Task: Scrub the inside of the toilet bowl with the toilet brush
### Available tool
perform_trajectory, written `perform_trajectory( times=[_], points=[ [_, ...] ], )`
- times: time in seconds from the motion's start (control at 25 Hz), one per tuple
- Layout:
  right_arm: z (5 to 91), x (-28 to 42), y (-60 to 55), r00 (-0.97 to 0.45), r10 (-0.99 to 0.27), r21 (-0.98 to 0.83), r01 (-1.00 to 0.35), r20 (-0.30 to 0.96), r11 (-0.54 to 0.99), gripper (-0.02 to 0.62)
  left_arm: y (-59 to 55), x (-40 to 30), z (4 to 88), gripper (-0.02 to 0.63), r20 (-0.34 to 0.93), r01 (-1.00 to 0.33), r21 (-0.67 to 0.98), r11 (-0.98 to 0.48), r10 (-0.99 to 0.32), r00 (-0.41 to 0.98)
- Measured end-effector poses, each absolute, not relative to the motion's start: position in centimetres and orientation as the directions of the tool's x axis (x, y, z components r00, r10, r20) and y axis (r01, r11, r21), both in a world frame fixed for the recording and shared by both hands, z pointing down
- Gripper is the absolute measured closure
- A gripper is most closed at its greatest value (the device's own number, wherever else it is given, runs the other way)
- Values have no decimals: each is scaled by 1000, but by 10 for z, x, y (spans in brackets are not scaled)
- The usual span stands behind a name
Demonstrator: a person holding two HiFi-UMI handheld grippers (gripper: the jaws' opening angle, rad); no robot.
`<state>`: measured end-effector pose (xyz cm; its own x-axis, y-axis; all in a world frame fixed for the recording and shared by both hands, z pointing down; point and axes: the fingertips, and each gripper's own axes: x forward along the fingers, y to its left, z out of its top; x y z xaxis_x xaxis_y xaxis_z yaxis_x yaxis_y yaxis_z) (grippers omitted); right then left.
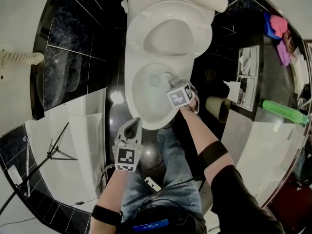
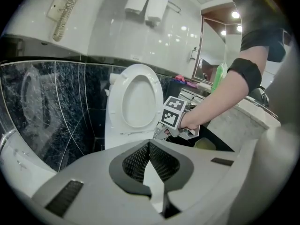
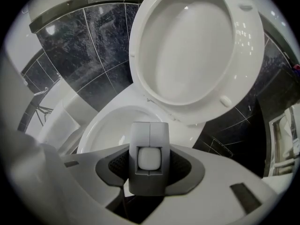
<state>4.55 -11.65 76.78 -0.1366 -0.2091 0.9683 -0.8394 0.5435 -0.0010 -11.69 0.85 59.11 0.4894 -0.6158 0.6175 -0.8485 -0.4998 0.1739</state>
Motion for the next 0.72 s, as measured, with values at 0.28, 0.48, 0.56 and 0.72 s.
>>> perform_trajectory(
  times=[0.28, 0.48, 0.56, 0.72],
  points=[
    [773, 57, -35, -130, -98, -58, -843, 987, 534, 403, 26, -125, 582, 612, 623, -842, 176, -509, -605, 496],
    [769, 44, 15, -156, -19, -120, -828, 988, 547, 403, 35, -134, 575, 612, 624, -844, 177, -506, -606, 494],
    [768, 34, 31, -166, -1, -136, -811, 986, 568, 403, 38, -137, 572, 612, 622, -848, 177, -500, -610, 490],
    [766, 10, 47, -168, 18, -145, -783, 986, 605, 403, 42, -149, 568, 612, 618, -862, 183, -474, -626, 475]
  ],
)
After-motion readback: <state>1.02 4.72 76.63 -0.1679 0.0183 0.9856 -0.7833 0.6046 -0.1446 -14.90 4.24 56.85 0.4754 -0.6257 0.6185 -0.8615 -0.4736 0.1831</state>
